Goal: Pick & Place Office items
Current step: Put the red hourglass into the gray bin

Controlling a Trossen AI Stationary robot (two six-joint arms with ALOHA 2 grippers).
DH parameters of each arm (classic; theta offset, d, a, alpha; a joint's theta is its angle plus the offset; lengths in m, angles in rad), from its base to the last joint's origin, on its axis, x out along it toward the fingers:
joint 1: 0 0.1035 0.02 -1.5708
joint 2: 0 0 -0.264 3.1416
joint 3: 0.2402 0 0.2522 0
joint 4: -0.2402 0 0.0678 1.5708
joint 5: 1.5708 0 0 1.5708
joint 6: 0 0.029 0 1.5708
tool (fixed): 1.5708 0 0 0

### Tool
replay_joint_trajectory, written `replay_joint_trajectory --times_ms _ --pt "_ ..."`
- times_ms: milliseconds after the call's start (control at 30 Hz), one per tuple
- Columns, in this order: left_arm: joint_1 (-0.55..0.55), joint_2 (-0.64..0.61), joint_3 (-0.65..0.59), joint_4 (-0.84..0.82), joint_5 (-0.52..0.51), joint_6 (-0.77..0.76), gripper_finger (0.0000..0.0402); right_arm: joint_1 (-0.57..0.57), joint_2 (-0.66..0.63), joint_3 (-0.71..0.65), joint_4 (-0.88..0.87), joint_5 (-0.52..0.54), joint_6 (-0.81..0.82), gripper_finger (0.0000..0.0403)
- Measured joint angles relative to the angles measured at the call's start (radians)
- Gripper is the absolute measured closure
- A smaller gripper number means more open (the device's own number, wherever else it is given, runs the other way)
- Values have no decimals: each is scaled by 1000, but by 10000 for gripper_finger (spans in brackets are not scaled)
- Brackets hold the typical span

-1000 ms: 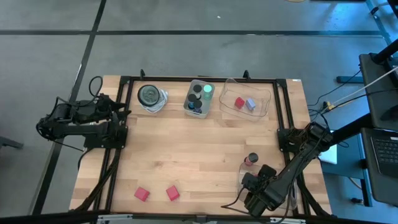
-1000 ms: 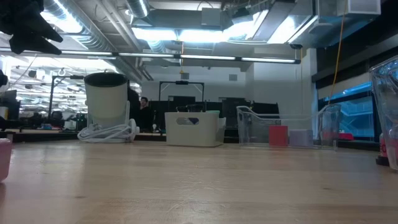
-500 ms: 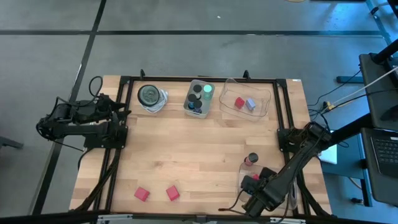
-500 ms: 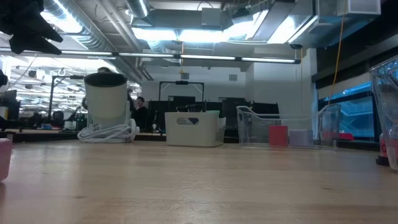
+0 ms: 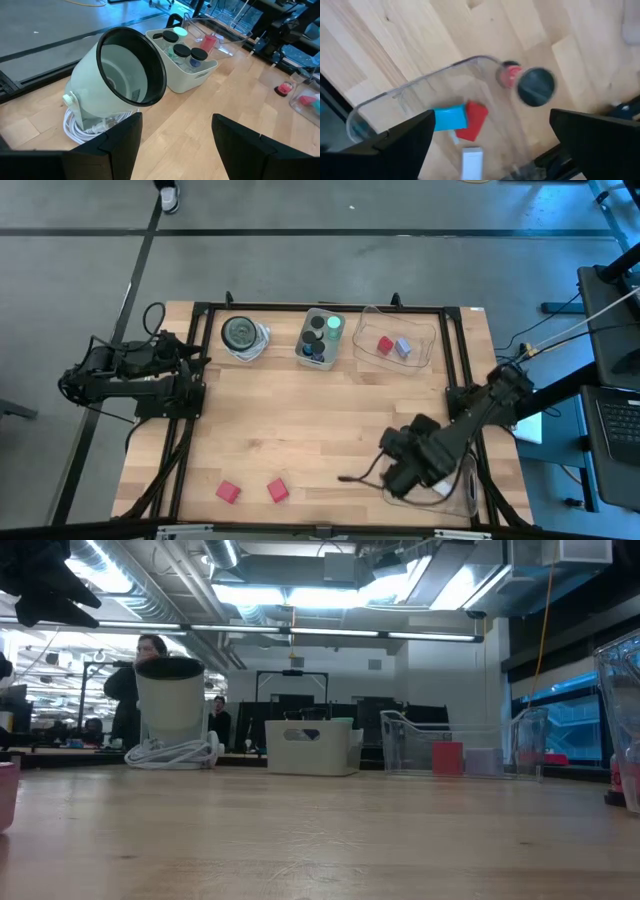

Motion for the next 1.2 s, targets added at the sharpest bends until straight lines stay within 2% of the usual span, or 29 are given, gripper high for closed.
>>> replay_joint_trajectory --times_ms 167,433,800,1100,1200 --pt "0 0 0 0 0 0 164 -64 -70 -86 -7 -25 -88 7" --pt "0 0 0 0 0 0 164 -66 -159 -266 50 -80 -190 7" --pt "0 0 0 0 0 0 164 -54 -178 -453 230 -42 -531 7" --pt "0 0 0 0 0 0 164 -54 -178 -463 221 43 -558 8" --pt "0 0 0 0 0 0 164 -54 -178 -463 220 77 -521 8"
